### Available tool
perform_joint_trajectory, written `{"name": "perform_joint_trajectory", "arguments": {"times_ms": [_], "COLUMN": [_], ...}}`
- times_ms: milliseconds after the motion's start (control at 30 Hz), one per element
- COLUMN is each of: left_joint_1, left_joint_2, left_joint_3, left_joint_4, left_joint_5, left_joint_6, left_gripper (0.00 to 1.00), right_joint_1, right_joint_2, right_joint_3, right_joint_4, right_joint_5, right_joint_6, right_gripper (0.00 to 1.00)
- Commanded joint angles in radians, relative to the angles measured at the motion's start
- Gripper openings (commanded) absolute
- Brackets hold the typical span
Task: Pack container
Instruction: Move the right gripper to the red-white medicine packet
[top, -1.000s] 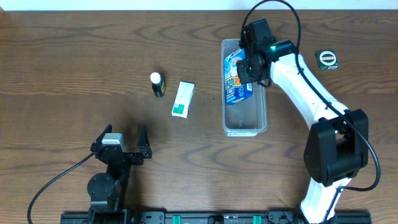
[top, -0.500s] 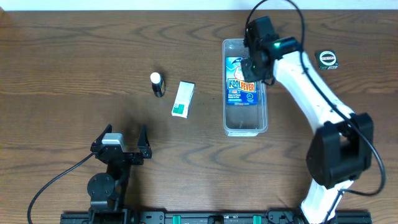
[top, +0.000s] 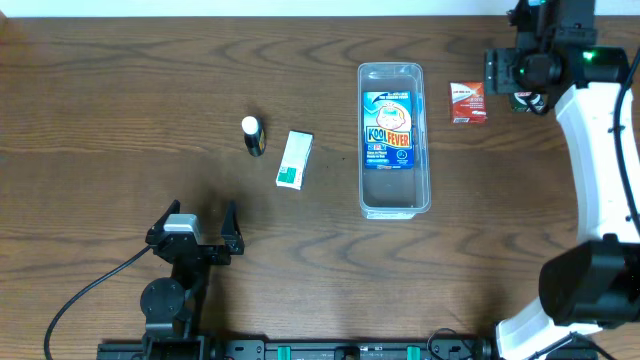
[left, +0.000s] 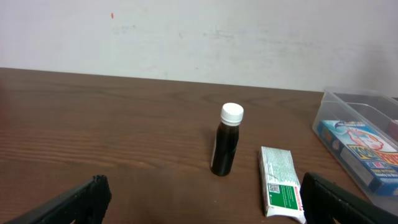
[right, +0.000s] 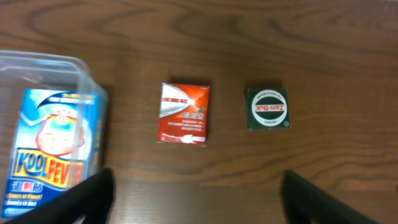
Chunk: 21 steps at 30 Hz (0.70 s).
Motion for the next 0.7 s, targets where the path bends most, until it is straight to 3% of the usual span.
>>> {"name": "perform_joint_trajectory", "arguments": {"times_ms": [0,200,333,433,667], "left_joint_1": [0.004,0.004,0.004,0.004,0.004], "left_joint_2": [-0.006,-0.006,-0.006,-0.006,-0.006], "left_joint_3": [-0.014,-0.014,-0.014,-0.014,-0.014], "left_joint_4": [-0.036,-0.036,-0.036,-0.036,-0.036], "left_joint_5": [0.014,0.014,0.014,0.014,0.014], "left_joint_6": [0.013,0.013,0.013,0.013,0.013], "left_gripper": [0.98,0.98,0.98,0.98,0.98], "right_joint_1": [-0.009,-0.006,-0.007,-0.007,0.006], "right_joint_2": [0.043,0.112,0.177,0.229,0.301], "right_joint_3": [-0.004,-0.006,-0.006,-0.006,-0.006], "right_joint_4": [0.031,0.081,0.086,0.100,0.130], "right_joint_5": [-0.043,-0.042,-0.026,-0.016,-0.016], "right_joint_6": [-0.050,-0.015,0.069,0.146,0.156], "right_gripper": [0.99,0.99,0.89,0.93,0.93]}}
